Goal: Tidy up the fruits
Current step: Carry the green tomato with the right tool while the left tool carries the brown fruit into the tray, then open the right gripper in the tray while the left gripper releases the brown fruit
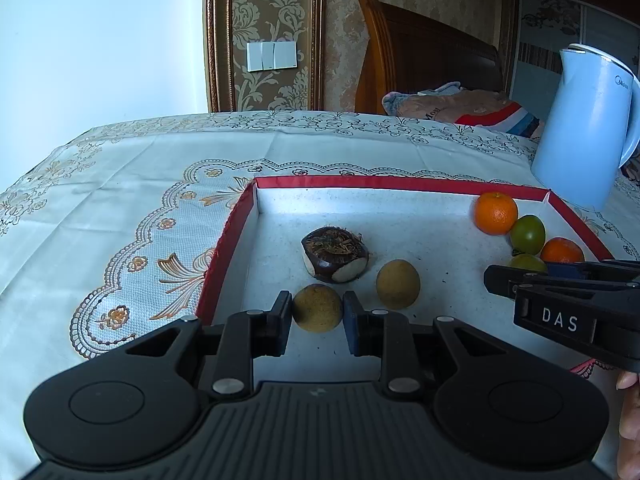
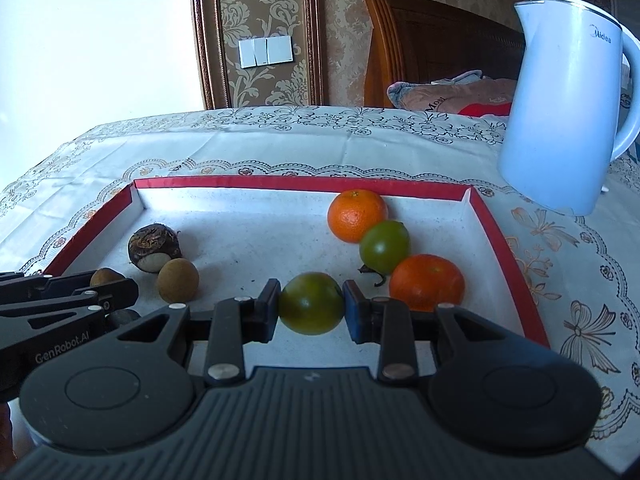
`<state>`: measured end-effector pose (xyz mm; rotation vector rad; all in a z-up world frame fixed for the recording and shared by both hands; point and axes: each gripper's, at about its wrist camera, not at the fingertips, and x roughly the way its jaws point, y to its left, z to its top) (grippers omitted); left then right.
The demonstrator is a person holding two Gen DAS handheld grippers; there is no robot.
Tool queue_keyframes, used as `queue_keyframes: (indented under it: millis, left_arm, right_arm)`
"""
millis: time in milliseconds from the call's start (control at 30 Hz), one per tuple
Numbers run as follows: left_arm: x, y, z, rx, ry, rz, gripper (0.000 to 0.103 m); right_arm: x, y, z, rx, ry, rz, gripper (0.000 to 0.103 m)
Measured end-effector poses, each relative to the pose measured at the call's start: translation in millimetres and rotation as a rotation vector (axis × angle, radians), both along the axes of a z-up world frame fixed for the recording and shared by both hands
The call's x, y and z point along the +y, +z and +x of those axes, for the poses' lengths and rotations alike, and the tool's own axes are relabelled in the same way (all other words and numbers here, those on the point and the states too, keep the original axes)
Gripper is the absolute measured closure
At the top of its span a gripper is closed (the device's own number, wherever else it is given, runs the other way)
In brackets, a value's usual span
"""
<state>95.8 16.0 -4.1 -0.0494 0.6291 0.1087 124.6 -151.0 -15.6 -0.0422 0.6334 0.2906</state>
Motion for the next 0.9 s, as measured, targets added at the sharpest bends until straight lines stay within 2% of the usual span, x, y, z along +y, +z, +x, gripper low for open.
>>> queue_keyframes:
  millis: [233, 333, 400, 433, 500, 533, 567, 667, 767, 900]
  left_arm:
    - [0, 0, 0, 0.001, 0.002, -0.002, 0.077]
    - [1, 0, -1, 0.006, 0.006, -0.013, 0.075]
    - [3, 0, -1, 0.008, 0.010, -0.020, 0.073]
    - [4, -1, -2, 0.009, 0.009, -0.024, 0.070]
    - [6, 1, -5, -0.005, 0.019, -0.030, 0.050]
    - [7, 2, -7, -0.024, 0.032, -0.030, 0.032]
    - [8, 4, -10, -0.045, 0.034, -0.032, 0.029]
    - [8, 6, -14, -0.062, 0.032, -0.030, 0.028]
    - [8, 5, -14, -0.056, 0.030, -0.026, 0.028]
    - [10, 5, -19, -0.060, 0.023, -0.043, 0.028]
  right_arm:
    - [-1, -1, 1, 0.008, 0.001, 0.006, 0.070]
    - [0, 2, -3, -0.020, 0.002, -0.003, 0.061]
    - [-1, 3, -6, -0.033, -0.002, 0.003, 0.047]
    - [-2, 4, -7, -0.039, -0.005, 0.008, 0.045]
    - [-5, 5, -10, -0.047, -0.007, 0.016, 0.037]
    - [-7, 6, -11, -0.050, -0.012, 0.022, 0.035]
    - [-8, 7, -12, -0.055, -0.016, 0.027, 0.032]
    - [-12, 8, -14, -0.060, -0.018, 0.040, 0.031]
    - [-18, 10, -16, -0.057, -0.020, 0.060, 0.026]
    - [-28, 13, -24, -0.076, -0.034, 0.070, 0.026]
